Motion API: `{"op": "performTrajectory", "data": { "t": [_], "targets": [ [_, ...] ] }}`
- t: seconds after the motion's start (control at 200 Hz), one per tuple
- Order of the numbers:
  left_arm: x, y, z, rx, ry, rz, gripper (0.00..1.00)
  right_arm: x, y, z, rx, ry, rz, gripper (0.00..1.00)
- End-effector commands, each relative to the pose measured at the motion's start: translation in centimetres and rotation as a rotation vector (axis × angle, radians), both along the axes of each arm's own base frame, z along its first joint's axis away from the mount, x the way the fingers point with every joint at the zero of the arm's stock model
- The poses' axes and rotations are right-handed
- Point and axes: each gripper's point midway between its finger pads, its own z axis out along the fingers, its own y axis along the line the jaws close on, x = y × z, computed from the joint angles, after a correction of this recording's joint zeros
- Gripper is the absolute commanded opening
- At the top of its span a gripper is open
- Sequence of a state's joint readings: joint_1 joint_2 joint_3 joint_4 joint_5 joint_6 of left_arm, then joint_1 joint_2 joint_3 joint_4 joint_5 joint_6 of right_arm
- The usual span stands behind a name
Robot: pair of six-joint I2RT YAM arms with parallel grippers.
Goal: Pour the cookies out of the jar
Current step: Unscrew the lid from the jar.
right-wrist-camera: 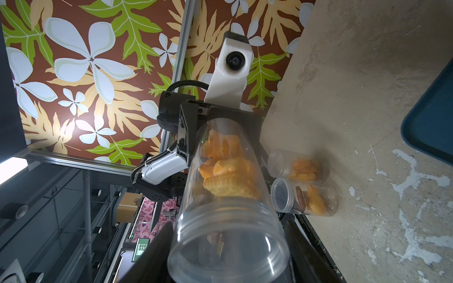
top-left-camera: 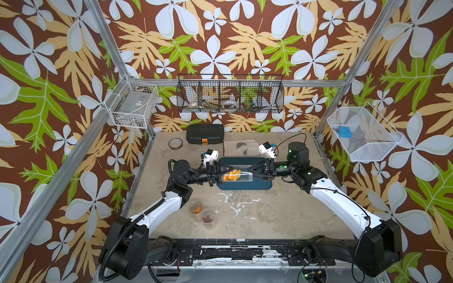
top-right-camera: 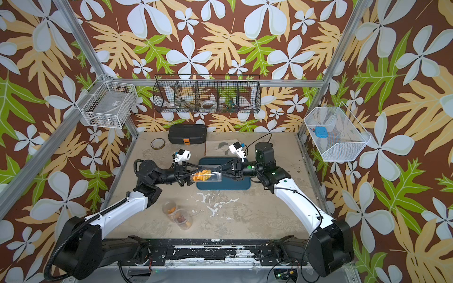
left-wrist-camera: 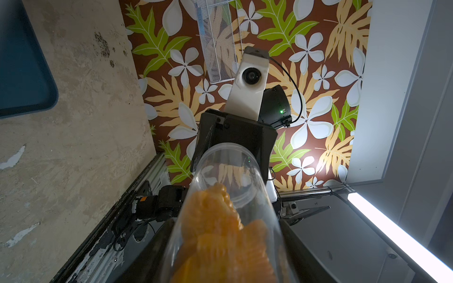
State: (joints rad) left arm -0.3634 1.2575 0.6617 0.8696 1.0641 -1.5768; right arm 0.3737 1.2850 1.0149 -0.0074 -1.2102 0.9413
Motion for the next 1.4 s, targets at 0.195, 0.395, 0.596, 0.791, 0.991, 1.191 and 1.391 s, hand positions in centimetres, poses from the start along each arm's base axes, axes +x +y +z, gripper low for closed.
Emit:
{"op": "performTrajectory", "data": {
  "t": [0.195,0.395,0.596,0.791,0.991,1.191,1.391],
  "targets": [
    [0.5,0.5,1.8,-0.069,0.013,0.034,0.52,-0.3,-0.1,0.4,-0.008,-0.108,0.021,0.54],
    [0.7,0.8,2.1,-0.133,0.105,0.041,0.49,0.6,-0.3,-0.1,-0.064,-0.315,0.007,0.53],
    [0.5,1.0,2.0,-0.161,0.174,0.038,0.49,1.3,-0.5,-0.3,-0.100,-0.487,-0.015,0.47],
    [0.3,1.1,1.5,-0.160,0.207,0.035,0.49,1.3,-0.4,-0.7,-0.094,-0.593,0.001,0.44],
    [0.2,1.0,0.7,-0.151,0.240,0.032,0.49,0.2,0.5,-1.7,-0.123,-0.698,0.051,0.45],
    [0.2,0.9,0.6,-0.141,0.238,0.027,0.49,0.3,0.3,-1.6,-0.158,-0.779,0.020,0.60],
    [0.5,0.7,0.3,-0.106,0.205,0.030,0.48,2.4,0.5,-0.4,-0.188,-0.625,-0.041,0.82]
  ]
}}
